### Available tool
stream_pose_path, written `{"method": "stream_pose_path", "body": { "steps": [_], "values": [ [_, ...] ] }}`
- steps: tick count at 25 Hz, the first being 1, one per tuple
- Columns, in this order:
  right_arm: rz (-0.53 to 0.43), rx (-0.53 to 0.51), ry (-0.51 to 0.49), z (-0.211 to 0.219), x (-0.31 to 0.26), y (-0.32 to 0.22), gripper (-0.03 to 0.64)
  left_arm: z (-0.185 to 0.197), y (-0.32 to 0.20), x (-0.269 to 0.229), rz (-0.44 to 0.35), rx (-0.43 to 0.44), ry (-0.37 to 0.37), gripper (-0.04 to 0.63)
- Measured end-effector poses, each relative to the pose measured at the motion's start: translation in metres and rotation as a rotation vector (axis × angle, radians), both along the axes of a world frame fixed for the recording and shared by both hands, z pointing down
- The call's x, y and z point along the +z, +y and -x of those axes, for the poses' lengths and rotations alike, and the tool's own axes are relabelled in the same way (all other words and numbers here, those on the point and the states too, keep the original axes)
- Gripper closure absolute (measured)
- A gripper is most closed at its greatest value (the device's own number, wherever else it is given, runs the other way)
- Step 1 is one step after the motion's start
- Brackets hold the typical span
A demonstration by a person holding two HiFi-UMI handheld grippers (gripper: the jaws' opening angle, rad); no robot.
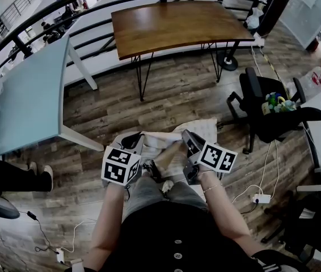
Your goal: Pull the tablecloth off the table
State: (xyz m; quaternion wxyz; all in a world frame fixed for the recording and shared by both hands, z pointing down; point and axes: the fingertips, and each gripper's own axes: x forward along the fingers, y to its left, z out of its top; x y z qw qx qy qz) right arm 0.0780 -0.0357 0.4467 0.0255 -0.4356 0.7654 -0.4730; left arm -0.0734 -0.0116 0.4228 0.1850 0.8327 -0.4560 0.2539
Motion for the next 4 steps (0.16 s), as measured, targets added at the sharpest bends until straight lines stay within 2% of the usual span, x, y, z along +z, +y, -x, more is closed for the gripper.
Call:
{"method": "stream_pose_path", "body": {
  "steps": [4],
  "values": [
    [0.001,-0.005,0.0,0.0004,-0.0005,0.0016,0.588,-0.0001,0.0023,0.0002,0.003,-0.004,0.002,0.577]
  ]
}}
